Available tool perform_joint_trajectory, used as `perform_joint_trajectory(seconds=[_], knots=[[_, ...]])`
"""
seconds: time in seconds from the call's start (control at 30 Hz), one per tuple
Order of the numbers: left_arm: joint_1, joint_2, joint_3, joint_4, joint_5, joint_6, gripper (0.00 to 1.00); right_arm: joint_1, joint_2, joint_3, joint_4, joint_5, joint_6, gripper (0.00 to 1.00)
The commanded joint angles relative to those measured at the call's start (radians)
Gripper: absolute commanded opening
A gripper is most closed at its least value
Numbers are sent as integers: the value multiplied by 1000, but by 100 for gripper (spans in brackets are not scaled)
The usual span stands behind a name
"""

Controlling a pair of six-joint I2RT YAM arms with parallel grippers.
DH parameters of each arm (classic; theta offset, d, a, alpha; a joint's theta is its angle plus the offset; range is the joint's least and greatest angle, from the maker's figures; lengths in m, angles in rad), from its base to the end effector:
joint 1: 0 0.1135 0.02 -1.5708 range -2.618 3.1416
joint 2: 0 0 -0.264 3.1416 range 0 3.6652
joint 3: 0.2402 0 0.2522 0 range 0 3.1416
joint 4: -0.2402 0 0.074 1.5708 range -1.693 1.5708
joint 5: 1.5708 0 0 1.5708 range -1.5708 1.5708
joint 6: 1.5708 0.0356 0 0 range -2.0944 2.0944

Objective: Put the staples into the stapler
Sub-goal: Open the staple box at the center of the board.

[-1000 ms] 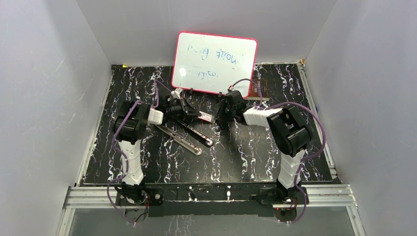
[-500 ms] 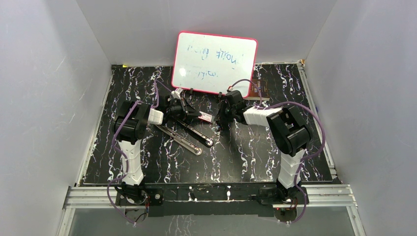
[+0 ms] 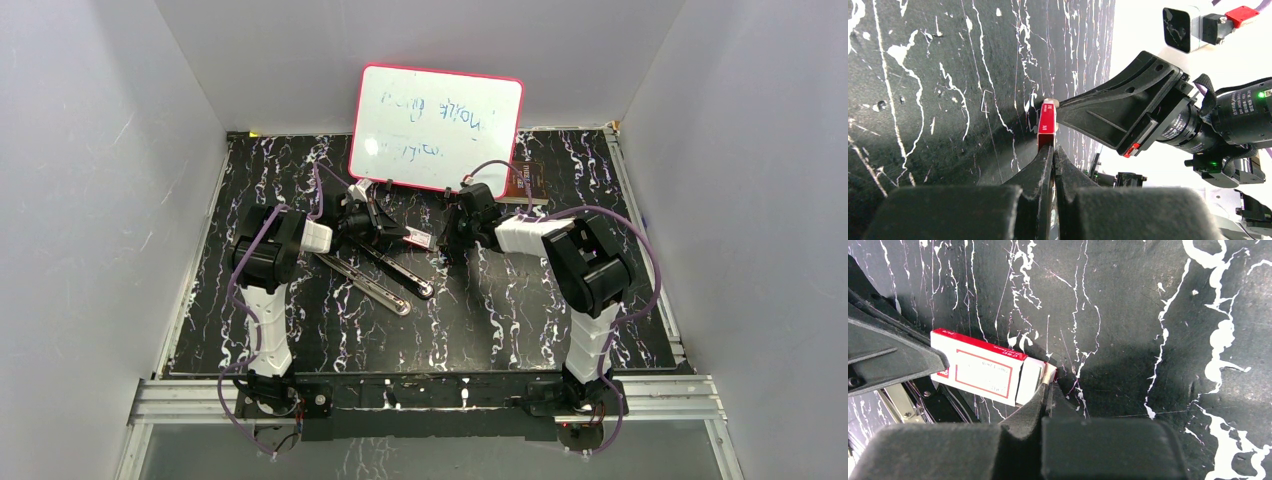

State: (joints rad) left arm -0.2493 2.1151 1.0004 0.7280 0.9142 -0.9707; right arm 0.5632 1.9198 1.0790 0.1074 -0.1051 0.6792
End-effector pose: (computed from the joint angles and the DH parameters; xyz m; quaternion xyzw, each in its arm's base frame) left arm 0.3876 -0.1278 0.1098 -0.0323 0.7836 -0.5871 0.2007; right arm 0.3359 0.2165 0.1458 0.0316 0.9121 0.2753 0.3022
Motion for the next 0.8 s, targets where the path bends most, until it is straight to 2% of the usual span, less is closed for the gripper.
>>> perform_joint_trajectory(seconds=[0.0,0.6,0.7,0.77], knots=[[-7,-28,40,-13,34,4,0,-7,8,-15,-124,97,-70,0],[23,-2,85,-20,73,6,0,-129,-134,-162,-155,135,-148,0],[26,2,87,-20,78,7,4,-132,-146,-170,-163,136,-160,0],[27,2,85,-22,79,10,13,-131,-153,-176,-164,133,-163,0]])
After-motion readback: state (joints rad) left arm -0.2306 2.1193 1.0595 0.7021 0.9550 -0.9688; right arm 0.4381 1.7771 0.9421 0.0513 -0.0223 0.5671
